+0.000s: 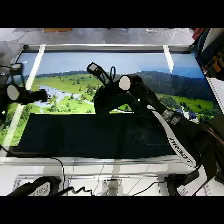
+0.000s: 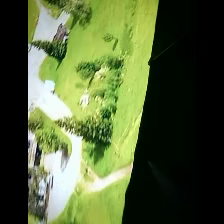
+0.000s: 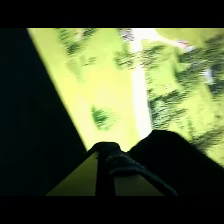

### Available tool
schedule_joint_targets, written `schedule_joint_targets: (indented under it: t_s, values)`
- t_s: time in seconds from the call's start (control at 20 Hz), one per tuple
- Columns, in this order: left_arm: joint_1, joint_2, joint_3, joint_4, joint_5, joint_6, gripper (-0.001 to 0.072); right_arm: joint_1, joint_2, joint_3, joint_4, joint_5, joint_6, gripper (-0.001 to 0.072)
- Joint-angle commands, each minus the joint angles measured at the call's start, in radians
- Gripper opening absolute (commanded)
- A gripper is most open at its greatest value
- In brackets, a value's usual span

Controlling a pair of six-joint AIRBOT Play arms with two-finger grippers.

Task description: Fold the clothes and pants, and hang the long-sleeved shirts on hangers.

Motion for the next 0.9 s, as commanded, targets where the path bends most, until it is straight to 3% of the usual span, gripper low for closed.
schedule_joint_targets:
  t_s: [0.0, 0.1, 0.2, 0.5, 0.7, 0.85]
  values:
    - [-0.048, -0.083, 0.0, -0.327, -0.006, 0.275, 0.0696, -0.053, -0.028, -0.023, -0.025, -0.199, -0.015, 0.005]
    - [-0.106, -0.136, 0.0, -0.433, 0.004, 0.348, 0.0698, -0.092, -0.028, -0.023, -0.04, -0.198, -0.014, 0.0076]
    - [-0.183, -0.196, 0.0, -0.459, 0.045, 0.353, 0.0699, -0.137, -0.028, -0.023, -0.042, -0.148, 0.007, 0.0469]
    - [-0.39, -0.31, 0.001, -0.459, 0.251, 0.405, 0.0698, -0.298, -0.006, -0.019, -0.058, 0.092, 0.064, 0.0492]
    - [-0.451, -0.343, 0.003, -0.428, 0.267, 0.412, 0.0698, -0.431, 0.005, -0.018, -0.057, 0.256, 0.069, 0.0492]
    - [-0.483, -0.35, 0.003, -0.429, 0.268, 0.553, 0.0697, -0.519, 0.004, -0.019, -0.055, 0.34, 0.089, 0.0491]
